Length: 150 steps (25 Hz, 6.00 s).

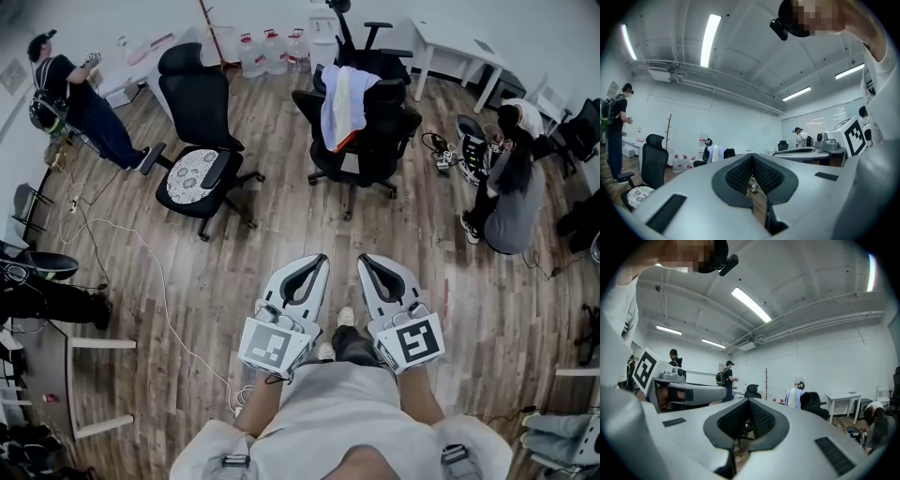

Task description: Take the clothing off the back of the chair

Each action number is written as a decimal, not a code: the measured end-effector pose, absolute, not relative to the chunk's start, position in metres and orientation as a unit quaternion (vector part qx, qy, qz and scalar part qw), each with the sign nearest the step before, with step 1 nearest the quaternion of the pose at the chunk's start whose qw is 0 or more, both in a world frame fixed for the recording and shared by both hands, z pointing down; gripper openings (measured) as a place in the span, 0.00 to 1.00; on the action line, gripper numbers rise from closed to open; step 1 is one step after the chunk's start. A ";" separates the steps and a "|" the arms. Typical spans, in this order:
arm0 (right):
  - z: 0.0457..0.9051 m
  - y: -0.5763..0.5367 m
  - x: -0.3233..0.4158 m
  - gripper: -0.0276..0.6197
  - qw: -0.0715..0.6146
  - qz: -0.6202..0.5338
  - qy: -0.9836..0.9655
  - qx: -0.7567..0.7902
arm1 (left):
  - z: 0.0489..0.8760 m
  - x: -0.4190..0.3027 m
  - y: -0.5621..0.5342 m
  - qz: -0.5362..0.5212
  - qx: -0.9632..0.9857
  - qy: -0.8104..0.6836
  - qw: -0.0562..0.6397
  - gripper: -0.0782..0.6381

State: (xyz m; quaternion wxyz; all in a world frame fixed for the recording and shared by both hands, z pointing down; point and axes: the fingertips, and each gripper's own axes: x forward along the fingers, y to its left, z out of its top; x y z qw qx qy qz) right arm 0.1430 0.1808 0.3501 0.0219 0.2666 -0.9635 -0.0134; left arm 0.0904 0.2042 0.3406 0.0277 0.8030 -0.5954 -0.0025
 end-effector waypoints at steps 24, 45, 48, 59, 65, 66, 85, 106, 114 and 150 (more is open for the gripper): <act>0.350 0.050 0.116 0.07 0.017 -0.005 -0.971 0.240 | 0.346 0.067 0.076 0.012 0.788 -0.615 0.030 0.13; 0.353 -0.008 0.122 0.07 0.006 0.003 -0.976 0.217 | 0.349 0.077 0.020 0.023 0.775 -0.630 0.029 0.13; 0.356 -0.015 0.118 0.07 0.007 0.003 -0.976 0.217 | 0.351 0.073 0.014 0.025 0.775 -0.631 0.030 0.13; 0.359 -0.040 0.097 0.07 0.017 0.001 -0.973 0.229 | 0.354 0.051 -0.013 0.022 0.783 -0.621 0.031 0.13; 0.361 -0.056 0.080 0.07 0.024 0.002 -0.971 0.240 | 0.357 0.032 -0.031 0.019 0.790 -0.612 0.039 0.13; 0.362 -0.059 0.078 0.08 0.025 0.002 -0.970 0.243 | 0.357 0.029 -0.034 0.019 0.792 -0.609 0.037 0.13; 0.365 -0.100 0.023 0.08 0.038 -0.001 -0.953 0.301 | 0.361 -0.028 -0.082 0.014 0.826 -0.562 0.038 0.13; 0.382 -0.136 0.007 0.08 0.058 0.013 -0.937 0.344 | 0.380 -0.049 -0.125 0.018 0.840 -0.540 0.056 0.13; 0.377 -0.170 0.005 0.08 0.054 0.010 -0.940 0.336 | 0.385 -0.052 -0.156 0.020 0.835 -0.547 0.059 0.13; 0.396 -0.258 0.010 0.08 0.043 0.033 -0.946 0.321 | 0.391 -0.052 -0.240 0.037 0.824 -0.564 0.044 0.13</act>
